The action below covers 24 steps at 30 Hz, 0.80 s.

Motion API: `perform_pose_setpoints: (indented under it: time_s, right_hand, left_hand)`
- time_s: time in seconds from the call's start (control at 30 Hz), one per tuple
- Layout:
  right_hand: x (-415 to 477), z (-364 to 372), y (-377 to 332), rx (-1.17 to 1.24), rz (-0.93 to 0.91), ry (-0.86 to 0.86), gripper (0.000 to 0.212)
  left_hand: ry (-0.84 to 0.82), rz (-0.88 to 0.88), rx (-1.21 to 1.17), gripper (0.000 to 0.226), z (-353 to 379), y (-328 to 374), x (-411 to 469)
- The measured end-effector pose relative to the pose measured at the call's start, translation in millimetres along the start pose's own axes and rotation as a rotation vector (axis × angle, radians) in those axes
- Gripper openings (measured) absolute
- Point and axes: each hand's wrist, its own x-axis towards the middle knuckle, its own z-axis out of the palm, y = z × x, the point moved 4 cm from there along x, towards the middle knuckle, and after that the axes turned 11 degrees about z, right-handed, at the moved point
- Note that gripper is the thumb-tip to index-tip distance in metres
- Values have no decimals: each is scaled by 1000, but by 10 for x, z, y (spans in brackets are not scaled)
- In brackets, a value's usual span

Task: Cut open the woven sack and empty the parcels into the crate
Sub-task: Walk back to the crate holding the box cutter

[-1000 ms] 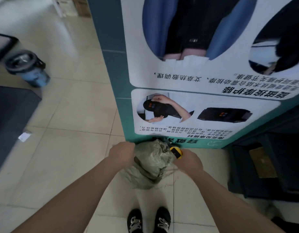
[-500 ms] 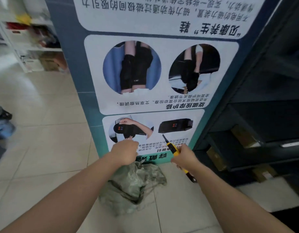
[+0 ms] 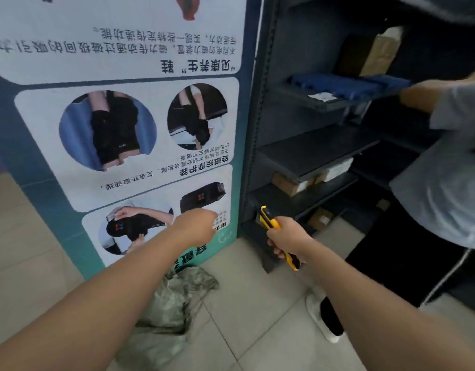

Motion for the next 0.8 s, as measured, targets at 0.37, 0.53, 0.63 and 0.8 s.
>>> perform_pose_setpoints:
  time_s: [0.37, 0.53, 0.63, 0.8]
  right_hand:
    - [-1607, -272, 1470, 238, 301, 257, 5]
    - [-2399, -520, 2318, 315, 461, 370, 20]
    - [-2872, -697, 2840, 364, 529, 467, 24]
    - [-3699, -1003, 3747, 423, 665, 601, 28]
  left_hand:
    - [-97, 378, 98, 44, 173, 1372, -619]
    - [-121, 550, 149, 41, 271, 2294, -836]
    - [-143, 680, 193, 41, 359, 2953, -947]
    - [-150, 823, 203, 44, 524, 4179, -1144]
